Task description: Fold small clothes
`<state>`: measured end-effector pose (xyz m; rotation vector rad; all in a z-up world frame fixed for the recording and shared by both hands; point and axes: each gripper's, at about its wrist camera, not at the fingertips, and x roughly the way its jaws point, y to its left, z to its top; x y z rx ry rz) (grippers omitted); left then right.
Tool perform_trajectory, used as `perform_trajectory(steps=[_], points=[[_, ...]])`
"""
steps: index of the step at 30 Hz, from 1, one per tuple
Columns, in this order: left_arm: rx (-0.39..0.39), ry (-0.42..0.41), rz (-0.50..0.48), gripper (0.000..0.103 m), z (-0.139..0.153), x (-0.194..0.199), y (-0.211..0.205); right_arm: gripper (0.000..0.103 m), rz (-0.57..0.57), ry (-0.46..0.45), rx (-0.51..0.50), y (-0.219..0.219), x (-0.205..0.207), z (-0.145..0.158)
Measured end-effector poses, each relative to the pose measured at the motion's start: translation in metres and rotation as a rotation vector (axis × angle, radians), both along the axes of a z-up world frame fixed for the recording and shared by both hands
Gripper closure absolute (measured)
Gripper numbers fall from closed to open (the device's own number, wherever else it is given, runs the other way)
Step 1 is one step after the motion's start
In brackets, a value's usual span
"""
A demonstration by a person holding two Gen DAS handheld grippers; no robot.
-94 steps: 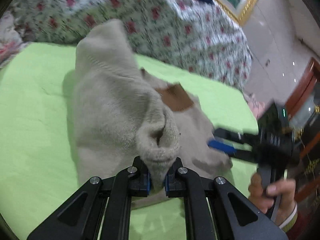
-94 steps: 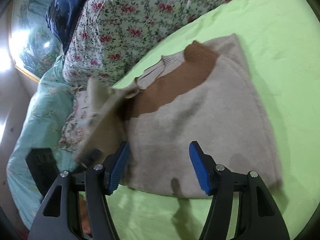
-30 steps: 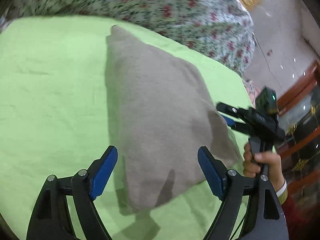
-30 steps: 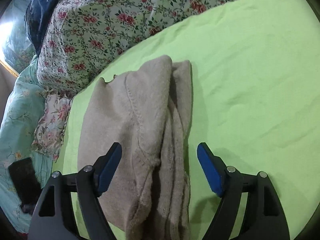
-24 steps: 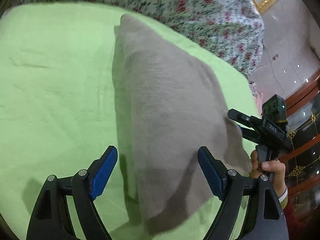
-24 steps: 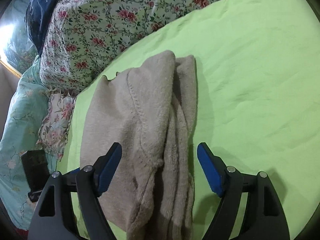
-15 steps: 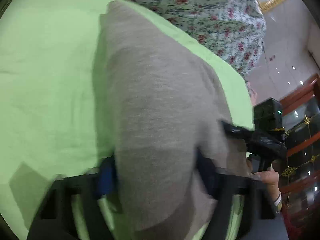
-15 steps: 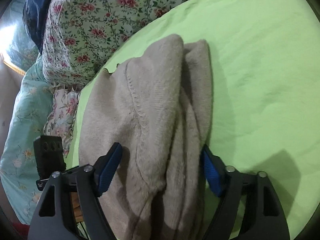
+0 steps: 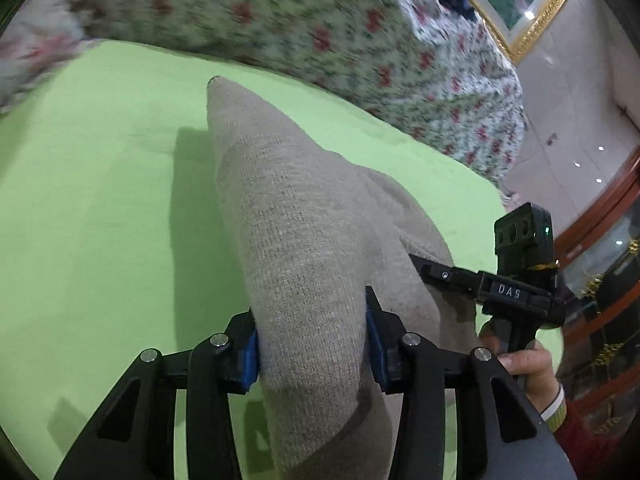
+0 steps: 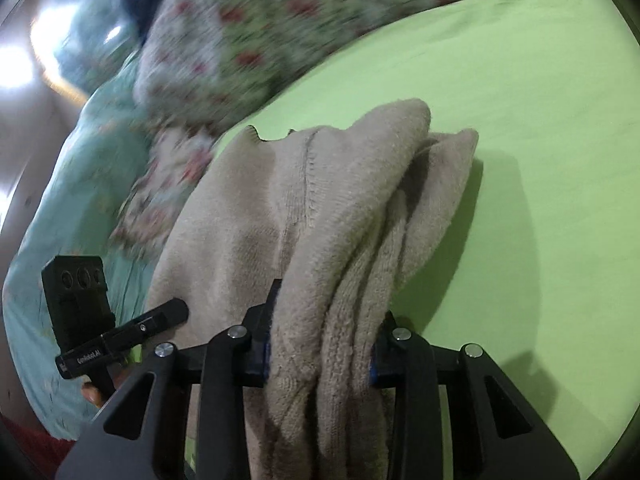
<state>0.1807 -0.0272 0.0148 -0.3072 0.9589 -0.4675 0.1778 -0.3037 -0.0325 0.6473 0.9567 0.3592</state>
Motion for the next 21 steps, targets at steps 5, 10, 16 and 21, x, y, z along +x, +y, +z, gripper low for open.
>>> perform_trajectory(steps=[5, 10, 16, 21], points=[[0.019, 0.011, 0.051, 0.060, -0.008, -0.052, 0.050, 0.069, 0.086, 0.002, 0.046, 0.053, -0.004, -0.014], [-0.006, 0.073, 0.079, 0.057, -0.043, -0.071, 0.072, 0.069, 0.067, 0.051, 0.052, 0.061, -0.013, -0.033], [-0.023, 0.091, 0.095, 0.035, -0.046, -0.071, 0.078, 0.059, 0.056, 0.087, 0.003, 0.064, -0.012, -0.032], [-0.058, 0.061, 0.173, 0.025, -0.031, -0.066, 0.110, 0.041, 0.007, 0.063, -0.120, 0.054, -0.019, -0.008]])
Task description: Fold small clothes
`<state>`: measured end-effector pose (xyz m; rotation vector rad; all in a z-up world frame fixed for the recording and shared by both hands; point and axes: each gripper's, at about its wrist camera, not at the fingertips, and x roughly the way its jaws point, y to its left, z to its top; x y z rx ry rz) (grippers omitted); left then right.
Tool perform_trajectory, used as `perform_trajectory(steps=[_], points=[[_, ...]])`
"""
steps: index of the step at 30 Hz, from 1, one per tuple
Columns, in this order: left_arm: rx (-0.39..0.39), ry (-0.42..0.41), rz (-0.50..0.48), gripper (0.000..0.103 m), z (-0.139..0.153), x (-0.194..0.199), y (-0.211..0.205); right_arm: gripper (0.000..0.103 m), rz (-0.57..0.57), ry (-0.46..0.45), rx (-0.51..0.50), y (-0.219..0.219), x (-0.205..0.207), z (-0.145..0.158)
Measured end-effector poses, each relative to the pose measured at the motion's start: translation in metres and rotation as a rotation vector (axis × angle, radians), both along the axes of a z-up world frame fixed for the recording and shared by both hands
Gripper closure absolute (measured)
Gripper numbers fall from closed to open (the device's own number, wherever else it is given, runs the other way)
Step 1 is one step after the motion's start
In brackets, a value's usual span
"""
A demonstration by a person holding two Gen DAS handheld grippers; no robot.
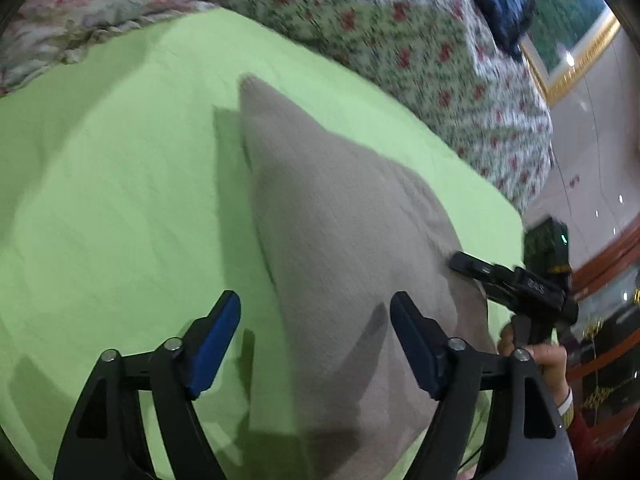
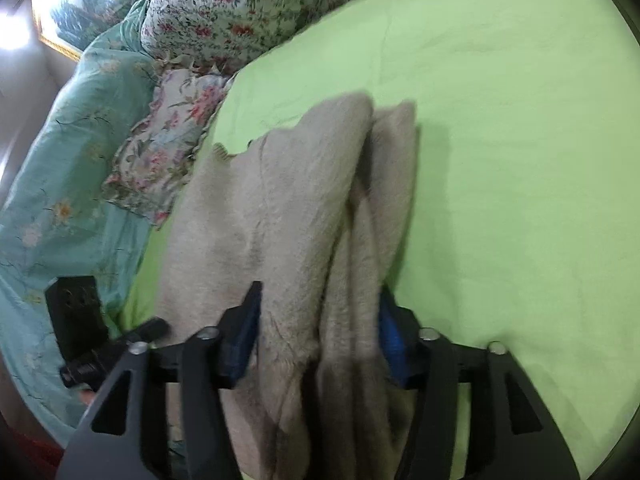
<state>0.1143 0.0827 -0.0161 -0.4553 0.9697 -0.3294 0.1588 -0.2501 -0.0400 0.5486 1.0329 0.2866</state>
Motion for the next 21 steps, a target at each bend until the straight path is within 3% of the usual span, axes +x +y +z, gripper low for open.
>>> perform_trajectory(steps=[4, 8, 11, 12, 13, 16, 17, 19, 21], points=[[0.015, 0.013, 0.056, 0.025, 0.001, 0.020, 0.012, 0.041, -0.057, -0.099, -0.019, -0.015, 0.012, 0.026], [0.022, 0.026, 0.087, 0.025, -0.001, 0.039, 0.011, 0.049, -0.038, -0.064, -0.021, -0.006, 0.051, 0.019], [0.046, 0.023, 0.088, 0.026, 0.000, 0.051, 0.003, 0.071, -0.045, -0.001, -0.007, -0.001, 0.077, 0.001], [0.057, 0.024, 0.084, 0.026, 0.000, 0.053, 0.000, 0.091, -0.051, 0.007, 0.002, -0.003, 0.081, -0.001], [0.079, 0.024, 0.079, 0.026, 0.001, 0.057, -0.004, 0.094, -0.068, -0.018, 0.019, -0.006, 0.080, 0.003], [0.135, 0.004, 0.073, 0.026, 0.002, 0.057, -0.012, 0.095, -0.103, -0.231, 0.088, -0.019, 0.052, 0.039], [0.149, 0.003, 0.067, 0.026, 0.001, 0.058, -0.016, 0.095, -0.117, -0.261, 0.080, -0.023, 0.043, 0.045], [0.169, 0.018, 0.064, 0.026, -0.004, 0.061, -0.021, 0.095, -0.122, -0.224, 0.055, -0.026, 0.041, 0.038], [0.181, 0.032, 0.068, 0.026, -0.008, 0.062, -0.023, 0.095, -0.129, -0.129, 0.028, -0.029, 0.047, 0.014]])
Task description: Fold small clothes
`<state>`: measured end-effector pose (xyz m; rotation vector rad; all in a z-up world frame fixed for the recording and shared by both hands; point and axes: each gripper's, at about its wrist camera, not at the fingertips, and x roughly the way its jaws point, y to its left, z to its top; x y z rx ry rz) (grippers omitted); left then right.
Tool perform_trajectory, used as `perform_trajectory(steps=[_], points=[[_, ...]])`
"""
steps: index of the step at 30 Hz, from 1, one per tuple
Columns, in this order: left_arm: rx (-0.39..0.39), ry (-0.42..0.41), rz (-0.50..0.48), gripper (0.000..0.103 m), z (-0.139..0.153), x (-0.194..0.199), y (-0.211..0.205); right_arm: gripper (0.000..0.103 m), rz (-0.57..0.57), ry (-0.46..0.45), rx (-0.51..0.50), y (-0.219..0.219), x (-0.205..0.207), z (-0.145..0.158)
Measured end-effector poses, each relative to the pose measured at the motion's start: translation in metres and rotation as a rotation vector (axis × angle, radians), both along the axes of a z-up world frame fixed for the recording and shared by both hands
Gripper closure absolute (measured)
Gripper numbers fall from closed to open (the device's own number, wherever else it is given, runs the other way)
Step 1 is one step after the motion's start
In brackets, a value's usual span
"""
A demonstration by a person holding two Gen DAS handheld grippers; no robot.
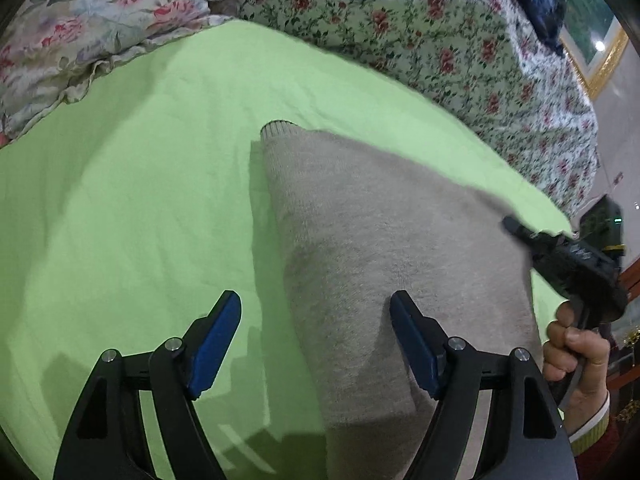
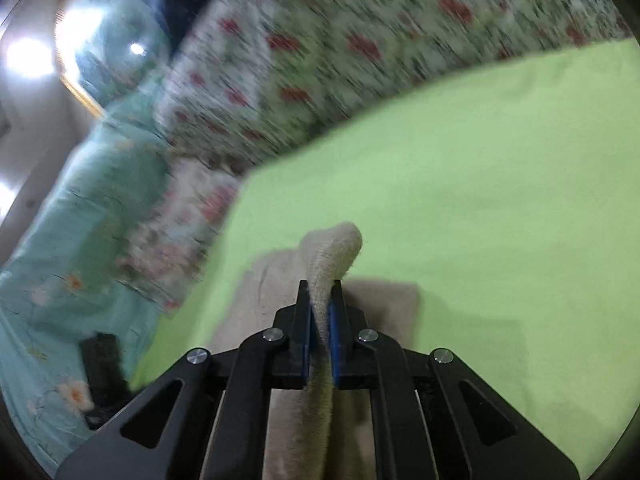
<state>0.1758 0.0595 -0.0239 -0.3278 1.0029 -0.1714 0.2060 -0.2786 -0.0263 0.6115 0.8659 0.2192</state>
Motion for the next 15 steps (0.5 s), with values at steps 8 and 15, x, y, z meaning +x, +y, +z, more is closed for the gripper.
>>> perform_trajectory(steps=[8, 15], points=[[0.070, 0.005, -0.015, 0.026, 0.007, -0.011, -0.011, 0.088, -0.063, 0.114, 0.009, -0.009, -0.013, -0.023], [0.093, -0.051, -0.046, 0.026, 0.020, -0.086, -0.004, 0.058, -0.063, 0.039, 0.018, -0.010, -0.080, 0.013]])
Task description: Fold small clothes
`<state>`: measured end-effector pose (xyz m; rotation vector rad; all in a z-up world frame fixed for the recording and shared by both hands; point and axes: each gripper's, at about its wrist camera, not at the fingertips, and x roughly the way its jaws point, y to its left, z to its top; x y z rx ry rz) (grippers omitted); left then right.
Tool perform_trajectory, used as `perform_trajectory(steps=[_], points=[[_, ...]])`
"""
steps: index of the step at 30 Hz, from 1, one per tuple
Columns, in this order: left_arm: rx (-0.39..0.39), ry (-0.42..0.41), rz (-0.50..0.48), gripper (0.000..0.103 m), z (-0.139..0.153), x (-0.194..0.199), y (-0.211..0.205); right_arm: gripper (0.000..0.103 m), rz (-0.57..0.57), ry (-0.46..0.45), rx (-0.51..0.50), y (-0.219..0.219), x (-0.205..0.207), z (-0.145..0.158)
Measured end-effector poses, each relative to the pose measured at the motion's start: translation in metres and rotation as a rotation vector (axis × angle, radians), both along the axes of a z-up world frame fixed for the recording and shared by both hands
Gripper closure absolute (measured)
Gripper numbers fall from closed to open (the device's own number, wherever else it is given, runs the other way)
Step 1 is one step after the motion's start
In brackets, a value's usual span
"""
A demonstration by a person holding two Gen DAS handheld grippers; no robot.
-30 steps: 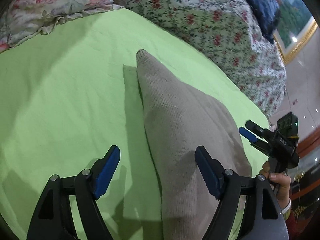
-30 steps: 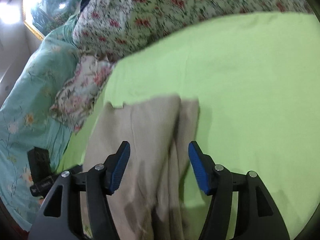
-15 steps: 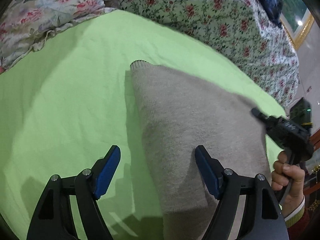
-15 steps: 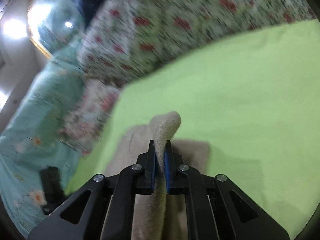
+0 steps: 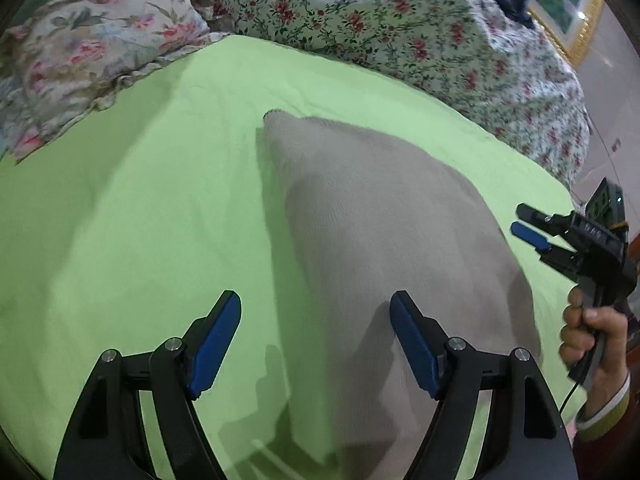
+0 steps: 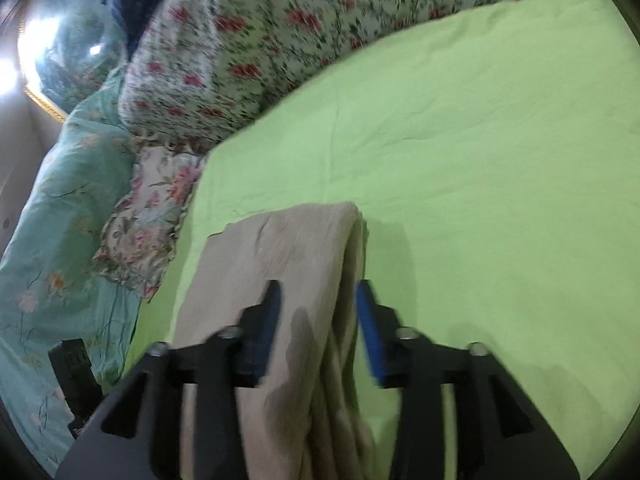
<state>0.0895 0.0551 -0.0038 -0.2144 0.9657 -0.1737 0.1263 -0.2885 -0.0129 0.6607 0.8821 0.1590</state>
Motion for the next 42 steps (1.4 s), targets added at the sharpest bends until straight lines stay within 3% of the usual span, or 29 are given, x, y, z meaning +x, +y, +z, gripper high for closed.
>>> perform_trajectory(steps=[8, 18, 20, 24, 30, 32, 33, 34, 35, 37, 40, 42], points=[[-0.003, -0.001, -0.042, 0.026, -0.019, -0.092, -0.004, 0.058, 0.047, 0.032, -0.006, 0.019, -0.084, -0.011], [0.080, -0.013, -0.067, 0.028, -0.040, -0.091, -0.021, 0.058, 0.177, 0.018, -0.064, 0.056, -0.102, -0.014], [0.128, -0.009, -0.070, 0.038, -0.047, -0.089, -0.025, 0.058, 0.185, 0.021, -0.051, 0.059, -0.100, -0.018], [0.144, -0.018, -0.092, 0.039, -0.048, -0.096, -0.027, 0.058, 0.185, 0.047, -0.027, 0.061, -0.098, -0.027], [0.073, -0.004, -0.045, 0.062, -0.043, -0.084, -0.020, 0.059, 0.194, 0.051, -0.028, 0.064, -0.097, -0.034], [0.064, 0.006, -0.055, 0.078, -0.046, -0.079, -0.024, 0.060, 0.202, 0.051, -0.038, 0.064, -0.097, -0.033], [0.052, 0.010, -0.063, 0.083, -0.047, -0.079, -0.025, 0.065, 0.205, 0.050, -0.039, 0.064, -0.097, -0.032], [0.049, 0.011, -0.067, 0.087, -0.047, -0.078, -0.026, 0.085, 0.213, 0.049, -0.041, 0.064, -0.097, -0.032], [0.061, 0.007, -0.064, 0.087, -0.045, -0.078, -0.028, 0.098, 0.221, 0.054, -0.051, 0.064, -0.097, -0.030], [0.061, 0.008, -0.064, 0.089, -0.043, -0.078, -0.029, 0.097, 0.233, 0.043, -0.087, 0.063, -0.097, -0.017], [0.051, 0.014, -0.067, 0.091, -0.040, -0.079, -0.029, 0.098, 0.238, -0.070, -0.161, 0.055, -0.102, 0.030], [0.068, 0.018, -0.075, 0.093, -0.041, -0.080, -0.033, 0.098, 0.242, -0.088, -0.217, 0.050, -0.102, 0.046]])
